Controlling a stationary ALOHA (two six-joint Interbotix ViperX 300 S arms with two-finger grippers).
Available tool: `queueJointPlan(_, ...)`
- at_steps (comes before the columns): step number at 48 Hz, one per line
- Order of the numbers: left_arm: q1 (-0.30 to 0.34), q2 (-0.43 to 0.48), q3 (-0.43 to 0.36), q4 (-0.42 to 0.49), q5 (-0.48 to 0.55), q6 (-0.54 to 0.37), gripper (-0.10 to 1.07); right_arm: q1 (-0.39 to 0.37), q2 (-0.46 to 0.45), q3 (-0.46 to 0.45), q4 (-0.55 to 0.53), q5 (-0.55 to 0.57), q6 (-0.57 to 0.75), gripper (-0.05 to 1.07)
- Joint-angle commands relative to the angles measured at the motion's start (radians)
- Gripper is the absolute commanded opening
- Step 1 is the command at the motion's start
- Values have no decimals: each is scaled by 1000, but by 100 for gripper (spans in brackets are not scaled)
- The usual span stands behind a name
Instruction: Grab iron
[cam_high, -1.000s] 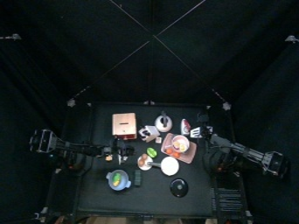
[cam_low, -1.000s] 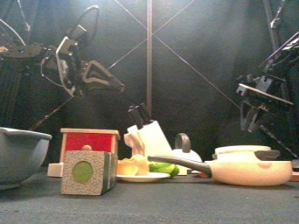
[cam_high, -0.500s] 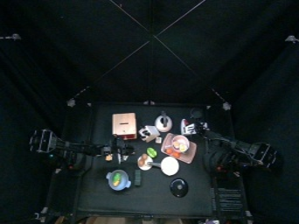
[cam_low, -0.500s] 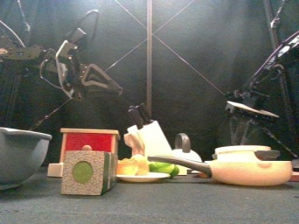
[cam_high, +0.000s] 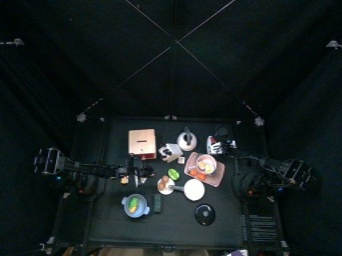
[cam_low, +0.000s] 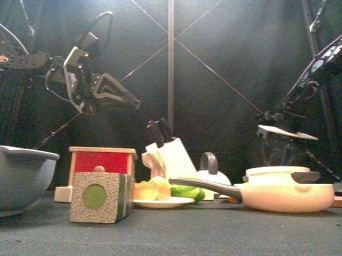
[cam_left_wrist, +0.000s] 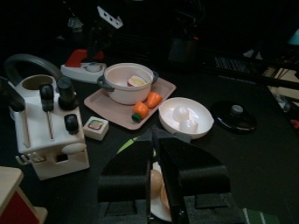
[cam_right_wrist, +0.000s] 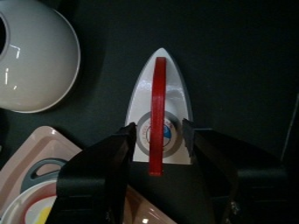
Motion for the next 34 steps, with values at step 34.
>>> queueJointPlan(34,-2,-213,173,135,35,2,50,11,-86,-67,23,51,11,46)
